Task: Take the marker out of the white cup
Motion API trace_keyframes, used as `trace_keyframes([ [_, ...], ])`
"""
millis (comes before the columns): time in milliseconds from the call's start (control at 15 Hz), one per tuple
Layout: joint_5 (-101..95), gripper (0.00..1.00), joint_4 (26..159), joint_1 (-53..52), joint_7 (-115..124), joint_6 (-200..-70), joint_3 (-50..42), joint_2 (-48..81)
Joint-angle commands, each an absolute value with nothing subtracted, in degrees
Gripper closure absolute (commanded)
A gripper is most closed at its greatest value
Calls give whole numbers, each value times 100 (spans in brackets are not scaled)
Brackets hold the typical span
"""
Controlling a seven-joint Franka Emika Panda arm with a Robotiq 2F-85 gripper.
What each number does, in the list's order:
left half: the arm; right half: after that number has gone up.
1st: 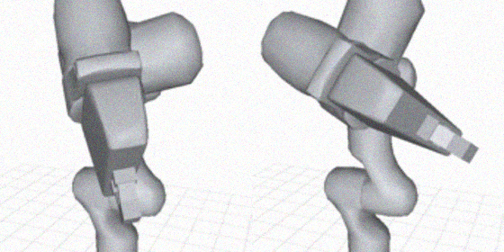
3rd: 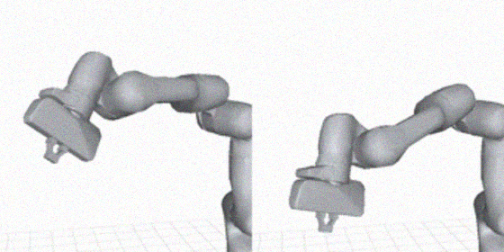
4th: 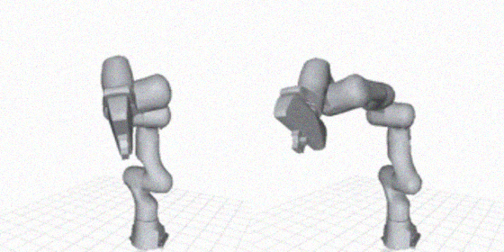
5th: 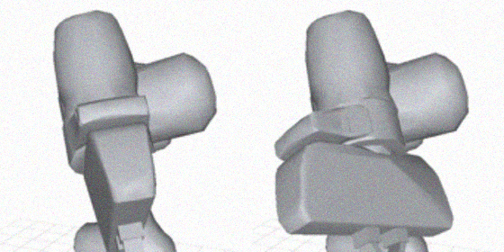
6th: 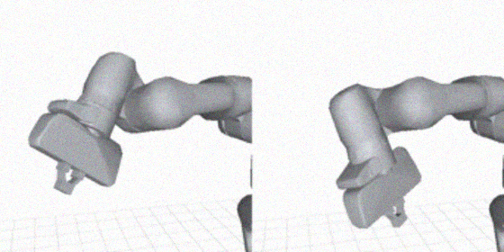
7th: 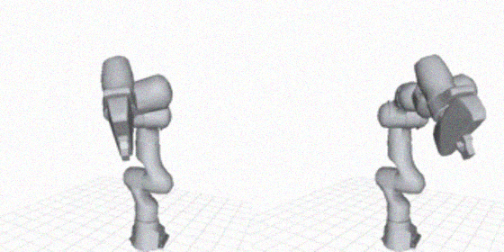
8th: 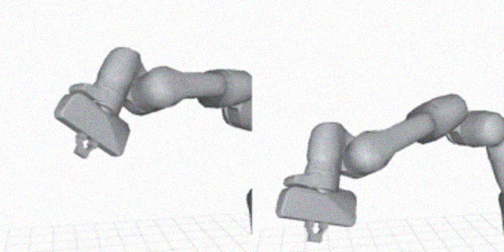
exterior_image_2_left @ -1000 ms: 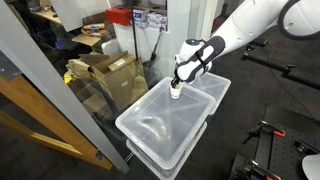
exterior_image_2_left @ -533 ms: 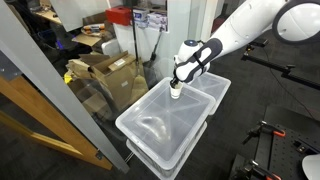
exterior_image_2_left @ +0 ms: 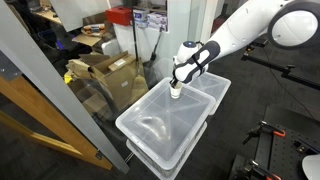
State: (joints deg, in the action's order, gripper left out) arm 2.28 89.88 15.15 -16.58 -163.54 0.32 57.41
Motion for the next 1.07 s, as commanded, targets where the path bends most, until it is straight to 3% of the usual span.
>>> trace_keyframes([
  [0, 54, 95, 8913, 1481, -1532, -16241, -10, 5742],
  [1000, 98, 95, 10663, 1980, -1707, -17016, 214, 4476],
])
